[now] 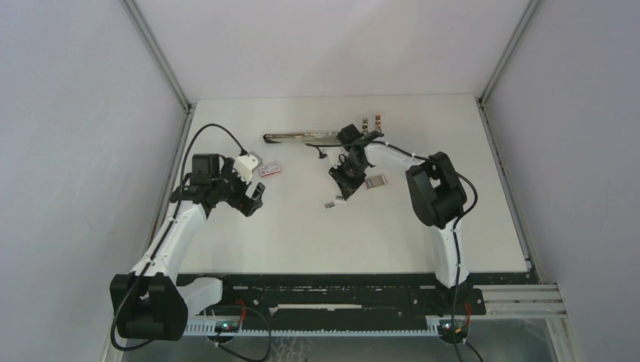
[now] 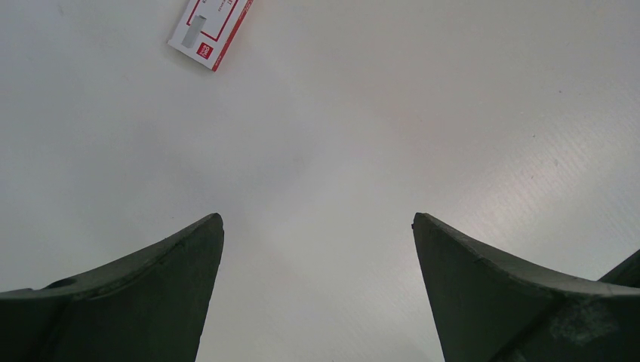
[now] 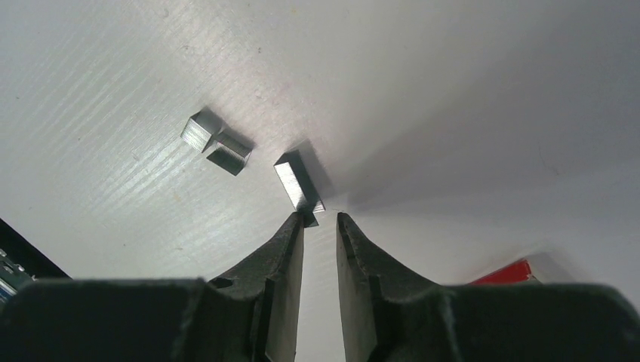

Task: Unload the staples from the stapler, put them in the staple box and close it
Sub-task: Pick up the staple from the center of the board.

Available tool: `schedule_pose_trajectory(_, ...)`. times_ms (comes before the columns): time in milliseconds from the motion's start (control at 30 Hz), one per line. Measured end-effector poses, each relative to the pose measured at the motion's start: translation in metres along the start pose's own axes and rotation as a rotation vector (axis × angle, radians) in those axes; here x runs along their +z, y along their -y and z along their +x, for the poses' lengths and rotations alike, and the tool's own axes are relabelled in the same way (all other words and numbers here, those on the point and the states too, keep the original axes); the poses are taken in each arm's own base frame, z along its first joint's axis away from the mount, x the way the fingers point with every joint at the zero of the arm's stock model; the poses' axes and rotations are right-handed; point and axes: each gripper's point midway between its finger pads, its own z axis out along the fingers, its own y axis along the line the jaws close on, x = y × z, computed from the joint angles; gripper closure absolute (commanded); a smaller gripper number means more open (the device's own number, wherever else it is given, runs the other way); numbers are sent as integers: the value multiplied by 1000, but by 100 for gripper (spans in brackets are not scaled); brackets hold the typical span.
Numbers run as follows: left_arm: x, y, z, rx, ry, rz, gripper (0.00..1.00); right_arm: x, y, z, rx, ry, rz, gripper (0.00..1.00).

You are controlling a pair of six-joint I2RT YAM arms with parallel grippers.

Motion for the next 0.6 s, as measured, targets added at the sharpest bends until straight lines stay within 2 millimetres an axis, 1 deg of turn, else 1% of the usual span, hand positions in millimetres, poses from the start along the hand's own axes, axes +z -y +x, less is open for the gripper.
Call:
schedule_pose_trajectory(367,0,0,0,0,0,0,0,0,-8,2,-5,-5,-42,77)
schedule_pose_trajectory(600,0,0,0,0,0,0,0,0,-4,3,-13,-10,-22,78)
